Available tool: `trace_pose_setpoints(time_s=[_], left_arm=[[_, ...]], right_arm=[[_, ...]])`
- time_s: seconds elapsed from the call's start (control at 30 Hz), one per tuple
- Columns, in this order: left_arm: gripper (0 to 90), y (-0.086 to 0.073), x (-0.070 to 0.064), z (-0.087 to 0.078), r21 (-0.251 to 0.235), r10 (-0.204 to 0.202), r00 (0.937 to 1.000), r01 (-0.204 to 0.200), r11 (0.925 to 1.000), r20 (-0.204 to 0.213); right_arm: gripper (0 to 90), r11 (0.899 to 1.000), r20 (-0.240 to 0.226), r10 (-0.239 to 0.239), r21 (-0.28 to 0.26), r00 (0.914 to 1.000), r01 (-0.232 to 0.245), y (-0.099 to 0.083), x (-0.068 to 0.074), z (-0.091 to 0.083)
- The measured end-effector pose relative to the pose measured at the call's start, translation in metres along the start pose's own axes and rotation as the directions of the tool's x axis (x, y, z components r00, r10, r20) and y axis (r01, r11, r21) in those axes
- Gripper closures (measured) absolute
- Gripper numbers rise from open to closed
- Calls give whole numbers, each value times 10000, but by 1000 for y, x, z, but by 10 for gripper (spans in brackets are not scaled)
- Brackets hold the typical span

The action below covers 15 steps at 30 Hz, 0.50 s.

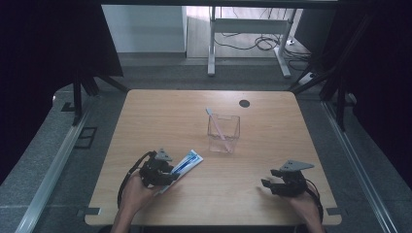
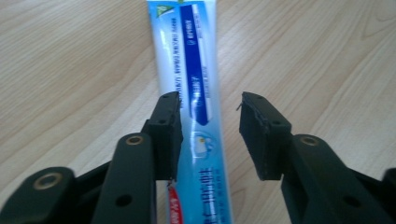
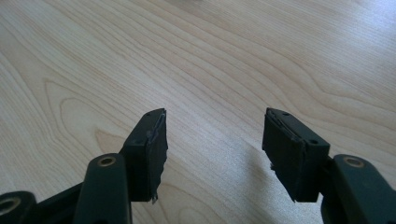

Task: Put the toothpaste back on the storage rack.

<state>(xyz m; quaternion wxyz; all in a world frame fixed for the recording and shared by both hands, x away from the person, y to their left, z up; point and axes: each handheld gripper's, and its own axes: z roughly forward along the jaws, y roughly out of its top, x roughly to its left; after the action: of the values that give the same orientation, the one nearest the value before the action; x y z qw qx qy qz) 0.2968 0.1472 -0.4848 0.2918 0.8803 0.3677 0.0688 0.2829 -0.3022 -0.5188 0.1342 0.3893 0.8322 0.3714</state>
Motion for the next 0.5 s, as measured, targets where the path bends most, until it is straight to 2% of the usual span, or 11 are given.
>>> trace_pose_setpoints(time_s=[0.2,0.5], left_arm=[[496,6,7,2,481,-3,10000,7,9988,-80],[392,14,8,12,1227,90,10000,-86,9924,-28]], right_arm=[[335,9998,56,-176,-76,9998,177,0,0,2],[233,9996,249,-226,-168,9994,230,-1,-1,3]])
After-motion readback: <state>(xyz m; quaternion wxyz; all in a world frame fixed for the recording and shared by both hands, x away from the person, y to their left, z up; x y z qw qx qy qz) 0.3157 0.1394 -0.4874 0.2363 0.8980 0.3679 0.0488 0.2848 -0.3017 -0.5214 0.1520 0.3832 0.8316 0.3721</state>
